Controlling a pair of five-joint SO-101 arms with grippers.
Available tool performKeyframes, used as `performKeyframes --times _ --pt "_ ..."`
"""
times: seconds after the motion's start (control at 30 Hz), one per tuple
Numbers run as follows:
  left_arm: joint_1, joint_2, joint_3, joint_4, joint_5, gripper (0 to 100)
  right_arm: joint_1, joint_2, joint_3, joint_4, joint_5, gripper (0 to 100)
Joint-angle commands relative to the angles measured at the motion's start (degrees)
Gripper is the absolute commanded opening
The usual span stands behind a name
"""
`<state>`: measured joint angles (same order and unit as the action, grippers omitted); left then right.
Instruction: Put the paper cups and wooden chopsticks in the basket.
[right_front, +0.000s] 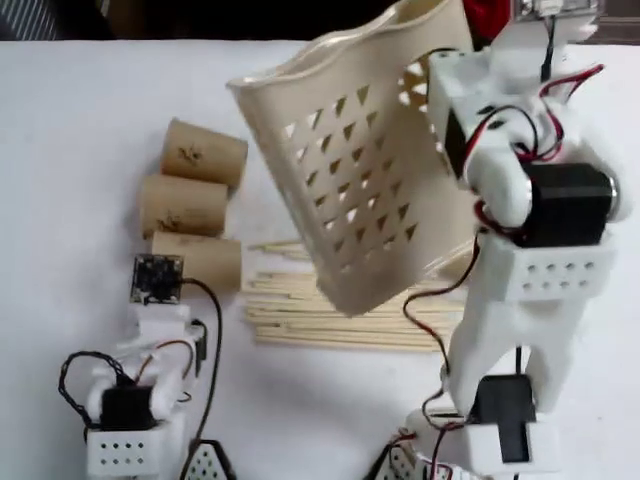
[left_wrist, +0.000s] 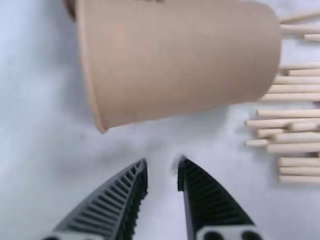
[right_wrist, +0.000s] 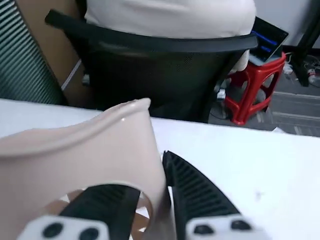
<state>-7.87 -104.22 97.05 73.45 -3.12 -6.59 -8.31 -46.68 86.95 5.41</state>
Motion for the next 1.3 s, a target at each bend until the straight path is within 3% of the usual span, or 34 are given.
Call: performKeyframes --times 0.0,0.13,0.2,0.3,0.33,0.47,0.6,0.73,1.0,1.13,1.27 --pt "1.27 -0.40 -0.09 0.26 0.18 12 -0.48 -4.53 5.71 -0.84 0.70 1.6" --pt "1.01 -0.40 0.00 -2.29 -3.87 12 -1.19 -10.42 18.90 -7.69 0.70 1.6" --pt "0.48 -0.40 -0.26 -5.19 -15.91 12 -2.33 -15.34 28.22 -13.41 0.97 1.6" --pt "-6.29 -0.48 -3.25 -7.03 -38.15 12 -4.62 -23.16 43.25 -25.80 2.02 1.5" --pt "-8.31 -0.48 -5.01 -7.12 -39.82 12 -5.41 -25.10 47.82 -30.11 3.16 1.5" --pt "-11.30 -0.04 -16.88 -2.81 -39.12 14 -7.25 -25.54 58.46 -41.89 3.96 1.5" --pt "-9.89 0.04 -31.03 6.07 -41.85 23 -7.34 -20.44 60.40 -50.15 3.78 1.5" --pt "-8.04 8.13 -42.11 6.86 -42.90 22 -7.34 -13.93 60.40 -60.26 3.78 1.5" --pt "-4.09 46.64 -74.64 8.26 -27.87 26 -6.55 -2.42 58.99 -75.65 -1.93 1.5" --pt "3.91 60.79 -87.56 10.81 -21.54 33 -5.93 3.21 53.36 -75.47 -3.96 1.6" --pt "7.78 71.08 -96.00 7.30 -16.62 33 -5.58 6.46 49.41 -71.43 -6.07 1.6"
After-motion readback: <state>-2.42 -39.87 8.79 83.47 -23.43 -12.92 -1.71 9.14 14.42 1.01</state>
